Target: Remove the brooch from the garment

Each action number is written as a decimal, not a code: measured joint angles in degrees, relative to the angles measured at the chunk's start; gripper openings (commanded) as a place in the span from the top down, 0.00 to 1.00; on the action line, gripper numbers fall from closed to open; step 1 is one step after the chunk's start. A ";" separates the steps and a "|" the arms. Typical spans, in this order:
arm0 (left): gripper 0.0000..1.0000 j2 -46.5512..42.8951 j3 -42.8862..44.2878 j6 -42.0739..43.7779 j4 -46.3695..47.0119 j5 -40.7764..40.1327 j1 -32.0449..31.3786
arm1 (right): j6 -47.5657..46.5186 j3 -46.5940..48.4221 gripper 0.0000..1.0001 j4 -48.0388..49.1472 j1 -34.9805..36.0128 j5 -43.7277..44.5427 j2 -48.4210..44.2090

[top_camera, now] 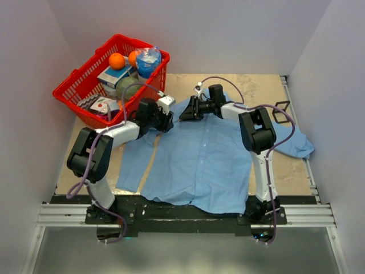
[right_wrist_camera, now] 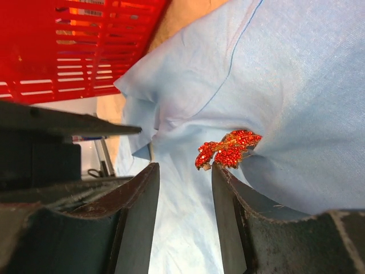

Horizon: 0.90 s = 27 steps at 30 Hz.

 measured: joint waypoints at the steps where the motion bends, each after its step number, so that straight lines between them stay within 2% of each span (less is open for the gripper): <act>1: 0.51 -0.63 -1.53 0.98 2.23 -0.04 -0.28 | 0.52 0.00 0.54 0.42 0.00 -0.07 0.07; 10: 0.52 2.91 -2.64 7.26 15.98 -0.52 -1.55 | 2.84 0.00 0.53 2.12 0.02 -0.07 0.15; 21: 0.50 9.07 0.52 7.91 19.10 2.73 -1.55 | 2.99 0.00 0.50 2.03 0.02 0.00 0.15; 27: 0.56 11.82 1.22 6.36 22.21 4.68 -1.55 | 3.02 0.00 0.49 1.92 0.02 0.00 0.15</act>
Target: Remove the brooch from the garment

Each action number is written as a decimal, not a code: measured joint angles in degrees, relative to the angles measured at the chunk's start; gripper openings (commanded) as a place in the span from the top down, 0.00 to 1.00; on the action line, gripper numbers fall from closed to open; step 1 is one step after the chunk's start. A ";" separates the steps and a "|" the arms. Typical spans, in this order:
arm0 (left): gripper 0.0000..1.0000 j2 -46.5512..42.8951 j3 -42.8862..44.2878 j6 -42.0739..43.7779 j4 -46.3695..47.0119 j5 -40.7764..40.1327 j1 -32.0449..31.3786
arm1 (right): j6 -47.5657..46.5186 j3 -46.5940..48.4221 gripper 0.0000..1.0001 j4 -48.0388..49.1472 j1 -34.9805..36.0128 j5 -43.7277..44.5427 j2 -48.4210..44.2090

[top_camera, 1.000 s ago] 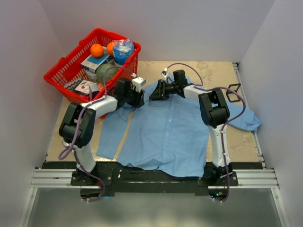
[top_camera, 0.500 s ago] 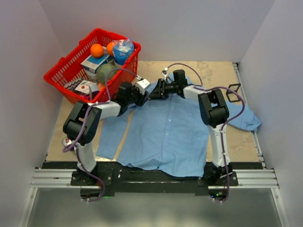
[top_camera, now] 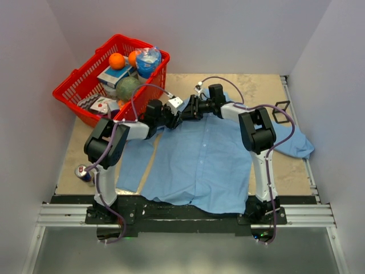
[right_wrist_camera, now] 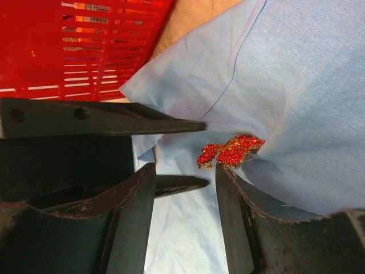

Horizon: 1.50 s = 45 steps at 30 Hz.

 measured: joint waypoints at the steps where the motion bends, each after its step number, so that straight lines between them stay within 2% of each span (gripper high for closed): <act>1: 0.58 0.85 0.59 -0.13 0.00 0.04 0.00 | -0.04 0.00 0.49 -0.11 0.00 0.00 0.00; 6: 0.62 3.34 2.03 -0.02 0.09 0.04 0.00 | -0.24 0.00 0.48 -0.55 -0.07 0.48 0.00; 16: 0.90 3.65 2.29 1.05 -0.02 0.61 0.00 | -0.87 0.00 0.47 -0.57 -0.22 1.99 0.00; 23: 0.99 5.55 6.12 1.55 -0.39 0.48 0.52 | -1.49 0.00 0.45 -2.12 -0.57 1.97 0.00; 31: 1.00 8.15 12.52 1.42 -6.32 1.51 0.59 | -2.91 0.00 0.47 -3.41 -0.57 0.31 -0.20; 36: 1.00 9.22 18.25 -1.79 -13.38 5.97 1.55 | -15.23 0.15 0.51 -14.56 -4.09 -0.83 -4.39; 40: 1.00 9.22 19.61 -5.66 -16.39 10.03 2.32 | -28.39 1.36 0.60 -24.26 -8.63 4.76 -9.40; 45: 1.00 9.22 19.43 -11.34 -18.51 13.18 2.47 | -35.71 1.11 0.60 -28.13 -9.29 14.23 -11.17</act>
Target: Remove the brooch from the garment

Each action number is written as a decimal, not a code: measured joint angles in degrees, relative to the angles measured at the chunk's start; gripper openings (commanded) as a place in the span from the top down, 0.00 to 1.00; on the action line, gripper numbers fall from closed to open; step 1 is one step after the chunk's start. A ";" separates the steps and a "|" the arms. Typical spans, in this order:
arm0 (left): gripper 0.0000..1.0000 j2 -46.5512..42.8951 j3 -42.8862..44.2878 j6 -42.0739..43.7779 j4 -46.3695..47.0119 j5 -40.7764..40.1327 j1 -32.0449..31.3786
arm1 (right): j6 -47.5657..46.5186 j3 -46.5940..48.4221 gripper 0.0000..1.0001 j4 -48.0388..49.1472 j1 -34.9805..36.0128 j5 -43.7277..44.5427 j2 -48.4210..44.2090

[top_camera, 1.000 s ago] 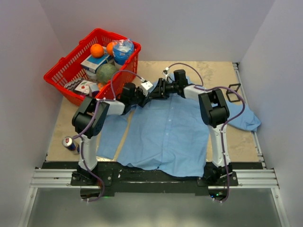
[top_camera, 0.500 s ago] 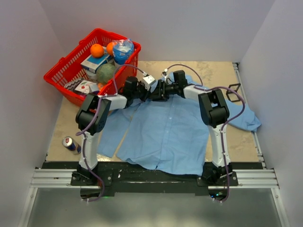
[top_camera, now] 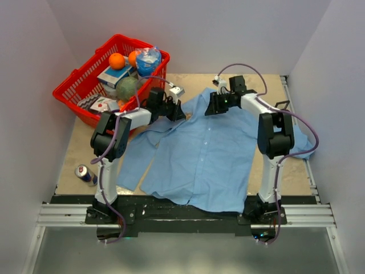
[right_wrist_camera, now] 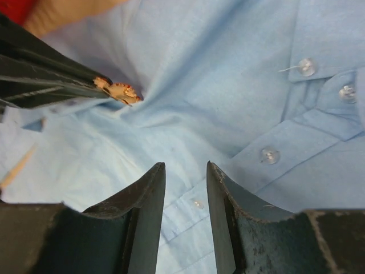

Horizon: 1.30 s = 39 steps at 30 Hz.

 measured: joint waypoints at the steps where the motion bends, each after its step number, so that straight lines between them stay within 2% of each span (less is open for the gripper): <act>1: 1.00 0.00 -0.35 -1.01 -0.04 0.44 0.00 | -0.98 -0.31 0.60 -0.48 0.55 1.18 0.00; 7: 1.00 0.00 -3.32 -4.59 -1.20 1.40 0.15 | -7.61 -3.30 0.60 -2.67 6.69 6.01 -0.42; 11: 1.00 -0.39 -4.96 -6.14 -0.48 1.99 0.33 | -8.81 -6.36 0.60 -2.78 9.46 7.96 -1.29; 17: 1.00 -0.46 -5.51 -7.52 0.13 2.03 0.44 | -8.24 -6.38 0.59 -2.27 8.72 10.03 -1.29; 24: 1.00 -0.44 -5.49 -8.79 -0.20 1.79 0.50 | -7.56 -0.85 0.50 -1.79 8.22 9.11 0.81; 31: 1.00 -0.44 -5.49 -9.18 -0.57 1.79 0.61 | -7.76 2.71 0.49 -1.14 8.63 8.20 3.89; 39: 1.00 -0.42 -5.35 -9.38 -1.03 1.81 0.70 | -10.54 3.72 0.42 -0.72 9.70 8.00 5.38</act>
